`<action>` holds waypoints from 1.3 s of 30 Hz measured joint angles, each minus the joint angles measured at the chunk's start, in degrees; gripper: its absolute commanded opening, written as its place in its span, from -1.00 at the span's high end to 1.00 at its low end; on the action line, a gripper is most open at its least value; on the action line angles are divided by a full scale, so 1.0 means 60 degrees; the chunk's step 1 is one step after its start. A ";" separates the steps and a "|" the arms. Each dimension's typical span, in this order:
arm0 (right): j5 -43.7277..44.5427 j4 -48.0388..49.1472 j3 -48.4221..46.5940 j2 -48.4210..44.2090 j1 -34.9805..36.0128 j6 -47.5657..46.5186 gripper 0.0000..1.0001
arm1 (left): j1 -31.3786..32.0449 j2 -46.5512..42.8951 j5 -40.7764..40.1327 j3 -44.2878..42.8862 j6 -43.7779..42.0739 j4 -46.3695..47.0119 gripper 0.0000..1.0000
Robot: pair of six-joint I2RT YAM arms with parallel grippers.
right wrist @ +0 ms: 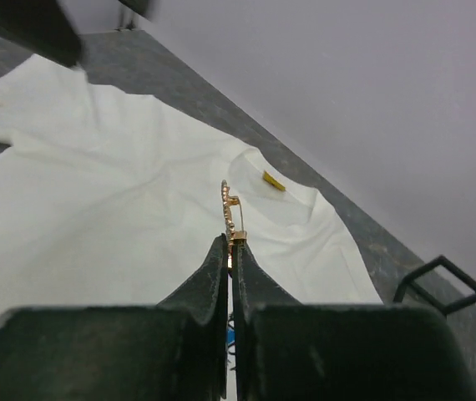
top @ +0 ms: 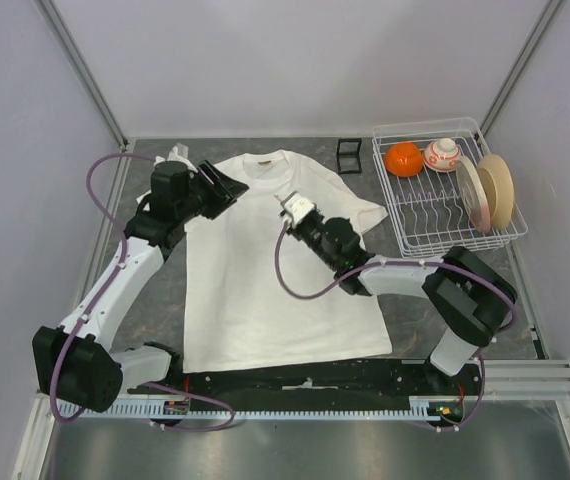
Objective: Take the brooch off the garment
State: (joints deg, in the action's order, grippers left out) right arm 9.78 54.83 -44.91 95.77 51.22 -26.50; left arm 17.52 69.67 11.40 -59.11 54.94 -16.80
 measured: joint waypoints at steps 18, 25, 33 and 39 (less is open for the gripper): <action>-0.0525 -0.2663 -0.4991 0.4466 -0.5045 0.9322 1.00 | -0.0401 0.3002 0.1308 0.0018 -0.2838 0.5996 -0.49; -0.0401 -0.4146 -0.6167 0.5100 -0.5646 0.9916 1.00 | -0.0401 0.4787 0.2750 0.0022 -0.3045 0.7526 -0.33; -0.0350 -0.5646 -0.6951 0.5424 -0.6102 0.9755 1.00 | -0.0401 0.5490 0.3843 0.0226 -0.3045 0.8619 -0.31; -0.0444 -0.6390 -0.7708 0.5916 -0.6073 0.9533 1.00 | -0.0397 0.5490 0.3960 0.0346 -0.3064 0.8925 -0.31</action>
State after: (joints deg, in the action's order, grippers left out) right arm 7.11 16.49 -91.15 131.26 14.79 30.70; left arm 15.14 102.61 35.16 -57.04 36.56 36.75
